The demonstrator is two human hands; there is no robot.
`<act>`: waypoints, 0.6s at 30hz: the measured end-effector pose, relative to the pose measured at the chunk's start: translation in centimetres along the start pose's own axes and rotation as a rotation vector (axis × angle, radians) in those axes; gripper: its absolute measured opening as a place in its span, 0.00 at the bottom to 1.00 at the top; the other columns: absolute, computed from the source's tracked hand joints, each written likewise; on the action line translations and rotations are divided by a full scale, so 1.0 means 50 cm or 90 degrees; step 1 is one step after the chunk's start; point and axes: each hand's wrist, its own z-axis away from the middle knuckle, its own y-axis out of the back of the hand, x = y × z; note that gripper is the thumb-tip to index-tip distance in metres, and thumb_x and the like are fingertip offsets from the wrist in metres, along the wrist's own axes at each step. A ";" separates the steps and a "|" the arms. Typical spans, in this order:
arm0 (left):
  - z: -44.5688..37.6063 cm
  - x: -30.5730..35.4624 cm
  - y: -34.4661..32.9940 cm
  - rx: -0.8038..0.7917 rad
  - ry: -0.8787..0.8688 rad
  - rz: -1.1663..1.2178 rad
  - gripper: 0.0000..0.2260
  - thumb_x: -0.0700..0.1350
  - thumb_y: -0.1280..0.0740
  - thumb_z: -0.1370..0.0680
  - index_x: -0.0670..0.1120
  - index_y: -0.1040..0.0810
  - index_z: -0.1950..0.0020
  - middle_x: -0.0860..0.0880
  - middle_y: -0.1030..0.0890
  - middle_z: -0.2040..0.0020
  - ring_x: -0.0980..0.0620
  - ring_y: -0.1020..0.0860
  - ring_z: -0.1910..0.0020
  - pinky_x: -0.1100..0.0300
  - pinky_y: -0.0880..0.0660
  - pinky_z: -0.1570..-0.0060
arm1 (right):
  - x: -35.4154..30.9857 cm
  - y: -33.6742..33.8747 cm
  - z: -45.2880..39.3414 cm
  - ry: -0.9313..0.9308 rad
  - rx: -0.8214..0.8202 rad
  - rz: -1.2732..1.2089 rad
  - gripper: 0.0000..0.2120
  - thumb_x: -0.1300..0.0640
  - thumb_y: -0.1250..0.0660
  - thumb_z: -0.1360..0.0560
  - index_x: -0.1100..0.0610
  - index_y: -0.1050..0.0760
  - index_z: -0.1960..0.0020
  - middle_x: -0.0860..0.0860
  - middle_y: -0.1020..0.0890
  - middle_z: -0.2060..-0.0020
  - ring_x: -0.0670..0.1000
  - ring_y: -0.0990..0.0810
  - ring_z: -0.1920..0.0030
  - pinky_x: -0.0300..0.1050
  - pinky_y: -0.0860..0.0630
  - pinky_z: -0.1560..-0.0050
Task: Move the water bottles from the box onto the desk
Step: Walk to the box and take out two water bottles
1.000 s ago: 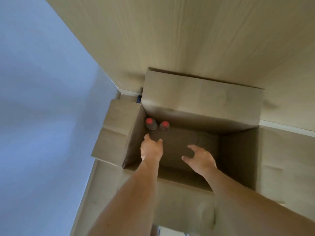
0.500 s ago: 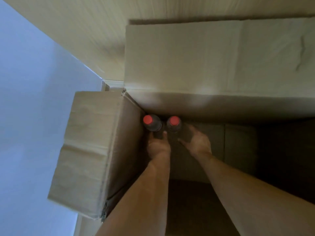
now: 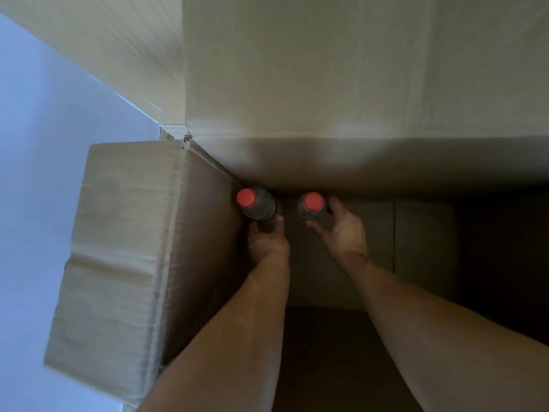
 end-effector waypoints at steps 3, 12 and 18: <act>-0.018 0.009 -0.024 0.024 0.018 0.066 0.30 0.47 0.24 0.25 0.41 0.28 0.26 0.42 0.24 0.30 0.43 0.25 0.30 0.57 0.29 0.35 | 0.034 0.043 0.016 -0.017 -0.023 0.011 0.26 0.54 0.23 0.28 0.59 0.26 0.33 0.57 0.18 0.40 0.57 0.21 0.38 0.48 0.24 0.41; -0.022 0.017 -0.078 0.161 0.005 0.142 0.31 0.49 0.21 0.29 0.42 0.24 0.29 0.43 0.21 0.33 0.46 0.23 0.34 0.61 0.29 0.39 | 0.111 0.142 0.065 -0.052 -0.049 -0.006 0.29 0.56 0.22 0.30 0.54 0.26 0.31 0.52 0.19 0.38 0.53 0.22 0.37 0.53 0.24 0.36; 0.044 -0.005 -0.068 0.148 -0.040 0.083 0.26 0.49 0.21 0.28 0.42 0.21 0.33 0.42 0.18 0.37 0.44 0.21 0.37 0.57 0.28 0.40 | 0.127 0.173 0.093 -0.047 -0.045 -0.030 0.27 0.57 0.21 0.30 0.55 0.25 0.34 0.51 0.18 0.40 0.52 0.22 0.37 0.52 0.24 0.37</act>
